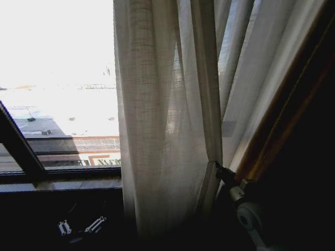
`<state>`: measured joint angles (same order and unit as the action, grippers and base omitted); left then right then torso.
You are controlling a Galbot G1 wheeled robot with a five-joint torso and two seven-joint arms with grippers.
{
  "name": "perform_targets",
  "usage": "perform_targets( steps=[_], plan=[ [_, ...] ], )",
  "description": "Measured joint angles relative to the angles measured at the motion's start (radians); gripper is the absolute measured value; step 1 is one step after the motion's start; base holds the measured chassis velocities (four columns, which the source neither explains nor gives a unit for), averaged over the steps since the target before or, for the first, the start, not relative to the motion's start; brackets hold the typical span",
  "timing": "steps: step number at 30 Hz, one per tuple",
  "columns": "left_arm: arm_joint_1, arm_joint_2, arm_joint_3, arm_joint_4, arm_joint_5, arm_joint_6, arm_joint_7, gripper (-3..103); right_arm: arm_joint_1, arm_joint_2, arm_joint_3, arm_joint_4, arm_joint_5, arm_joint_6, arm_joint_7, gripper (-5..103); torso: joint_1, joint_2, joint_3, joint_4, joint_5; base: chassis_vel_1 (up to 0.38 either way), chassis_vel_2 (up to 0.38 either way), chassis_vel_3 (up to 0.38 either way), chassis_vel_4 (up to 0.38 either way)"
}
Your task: Open the curtains by pulling them apart, changing their state from closed to fully open.
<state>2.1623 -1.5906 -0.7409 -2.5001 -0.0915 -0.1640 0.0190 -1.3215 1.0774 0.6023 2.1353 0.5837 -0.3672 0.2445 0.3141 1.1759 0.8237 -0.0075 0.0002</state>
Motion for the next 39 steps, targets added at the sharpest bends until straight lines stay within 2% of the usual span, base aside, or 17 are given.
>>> perform_targets(
  steps=[10,14,21,23,24,26,27,28,31,34,35,37,38,39],
  plan=[
    [-0.019,0.0,0.003,0.0,0.0,0.015,0.002,100,-0.002,-0.002,-0.002,-0.001,-0.001,-0.001,0.001,0,0.0,0.0,0.0,-0.0003,-0.0004,-0.346,-0.343,0.357,0.339],
    [-0.02,0.0,0.004,0.0,0.0,0.017,0.003,100,-0.003,-0.001,-0.004,-0.007,-0.008,0.012,0.007,0,0.0,0.0,0.0,-0.0001,0.0006,-0.236,-0.242,0.242,0.213],
    [-0.011,0.0,0.002,0.0,-0.001,0.015,0.004,100,-0.018,0.003,-0.006,-0.009,-0.033,0.026,0.011,0,0.0,0.0,0.0,-0.0002,0.0003,-0.017,-0.055,0.043,0.038],
    [-0.01,0.001,0.002,0.0,-0.001,0.013,0.003,100,-0.031,0.007,-0.006,0.006,-0.037,0.025,0.012,0,0.0,0.0,0.0,-0.0001,-0.0012,0.023,0.013,-0.016,-0.03],
    [-0.009,0.001,0.002,0.0,-0.001,0.013,0.003,100,-0.038,0.009,-0.005,0.013,-0.04,0.025,0.013,5,0.0,0.0,0.0,-0.0001,-0.0009,0.047,0.027,-0.064,-0.06],
    [-0.009,0.001,0.002,0.0,-0.001,0.013,0.003,100,-0.044,0.011,-0.004,0.02,-0.043,0.025,0.015,5,0.0,0.0,0.0,-0.0004,-0.0007,0.04,0.027,-0.064,-0.072],
    [-0.009,0.001,0.002,0.0,-0.001,0.012,0.003,100,-0.052,0.014,-0.003,0.029,-0.046,0.024,0.017,16,0.0,0.0,0.0,-0.0003,-0.0004,0.027,0.03,-0.079,-0.072],
    [-0.009,0.002,0.003,0.0,-0.001,0.012,0.003,100,-0.059,0.016,-0.003,0.038,-0.048,0.025,0.019,21,0.0,0.0,0.0,-0.0003,-0.0004,0.0,0.0,0.0,0.0],
    [-0.009,0.003,0.002,0.0,-0.003,0.012,0.003,100,-0.076,0.02,-0.002,0.061,-0.052,0.023,0.022,27,0.0,0.0,0.0,-0.0003,0.0002,0.0,0.0,0.0,0.0],
    [-0.013,0.007,0.001,0.0,-0.011,0.012,0.003,100,-0.106,0.024,-0.003,0.105,-0.067,0.02,0.024,43,0.0,0.0,0.0,0.0,0.0006,0.0,0.0,0.0,0.0],
    [-0.013,0.007,0.001,0.0,-0.011,0.012,0.003,100,-0.106,0.024,-0.003,0.105,-0.067,0.02,0.024,43,0.0,0.0,0.0,0.0,0.0006,0.0,0.0,0.0,0.0],
    [-0.024,0.01,0.0,0.0,-0.022,0.016,0.003,100,-0.13,0.025,-0.003,0.135,-0.083,0.017,0.024,54,0.0,0.0,0.0,-0.0001,0.0002,0.0,0.0,0.0,0.0],
    [-0.03,0.011,-0.001,0.001,-0.024,0.019,0.003,100,-0.144,0.026,-0.003,0.147,-0.087,0.016,0.024,54,0.0,0.0,0.0,-0.0002,-0.0001,0.0,0.0,0.0,0.0],
    [-0.038,0.013,-0.004,0.003,-0.028,0.023,0.003,100,-0.157,0.028,-0.003,0.161,-0.09,0.015,0.024,59,0.0,0.0,0.0,-0.0002,-0.0003,0.0,0.0,0.0,0.0]
  ],
)
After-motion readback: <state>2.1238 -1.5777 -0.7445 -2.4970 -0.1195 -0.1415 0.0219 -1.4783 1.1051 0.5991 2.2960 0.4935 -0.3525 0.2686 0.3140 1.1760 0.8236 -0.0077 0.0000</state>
